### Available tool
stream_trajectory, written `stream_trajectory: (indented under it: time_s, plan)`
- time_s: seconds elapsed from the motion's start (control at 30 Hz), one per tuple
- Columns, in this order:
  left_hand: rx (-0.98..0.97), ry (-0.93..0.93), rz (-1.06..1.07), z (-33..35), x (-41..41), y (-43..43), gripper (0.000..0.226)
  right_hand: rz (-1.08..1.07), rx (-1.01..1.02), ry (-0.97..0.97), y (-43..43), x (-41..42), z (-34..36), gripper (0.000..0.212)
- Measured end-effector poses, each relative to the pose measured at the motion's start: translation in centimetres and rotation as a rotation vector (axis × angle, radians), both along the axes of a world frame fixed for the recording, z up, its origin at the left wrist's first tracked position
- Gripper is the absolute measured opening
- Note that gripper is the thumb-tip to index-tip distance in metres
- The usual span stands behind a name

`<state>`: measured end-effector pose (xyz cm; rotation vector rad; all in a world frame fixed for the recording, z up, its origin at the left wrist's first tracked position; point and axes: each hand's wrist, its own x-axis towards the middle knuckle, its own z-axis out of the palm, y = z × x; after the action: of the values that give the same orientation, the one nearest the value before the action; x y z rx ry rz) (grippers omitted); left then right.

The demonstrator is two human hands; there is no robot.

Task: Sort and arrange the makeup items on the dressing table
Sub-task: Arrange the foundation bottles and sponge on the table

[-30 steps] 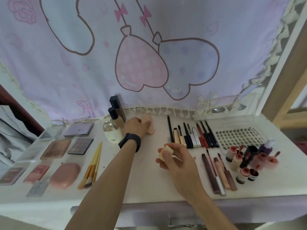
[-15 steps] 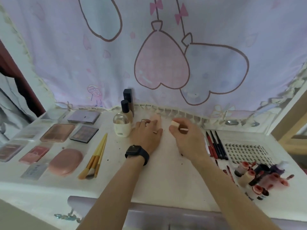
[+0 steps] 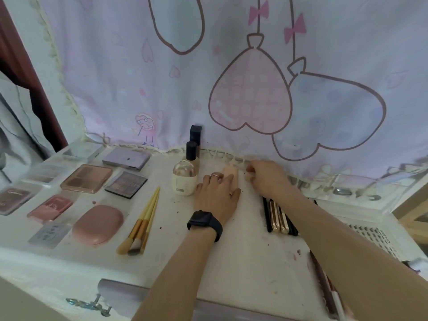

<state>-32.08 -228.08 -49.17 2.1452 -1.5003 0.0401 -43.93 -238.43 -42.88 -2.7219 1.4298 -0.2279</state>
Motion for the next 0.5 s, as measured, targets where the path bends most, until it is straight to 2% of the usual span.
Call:
stream_trajectory:
  time_s: [0.5]
  plan:
    - [-0.047, 0.051, -0.017, 0.0, -0.2, 0.3, 0.044, -0.001, 0.027, -0.077, 1.0, -0.1, 0.4, 0.036]
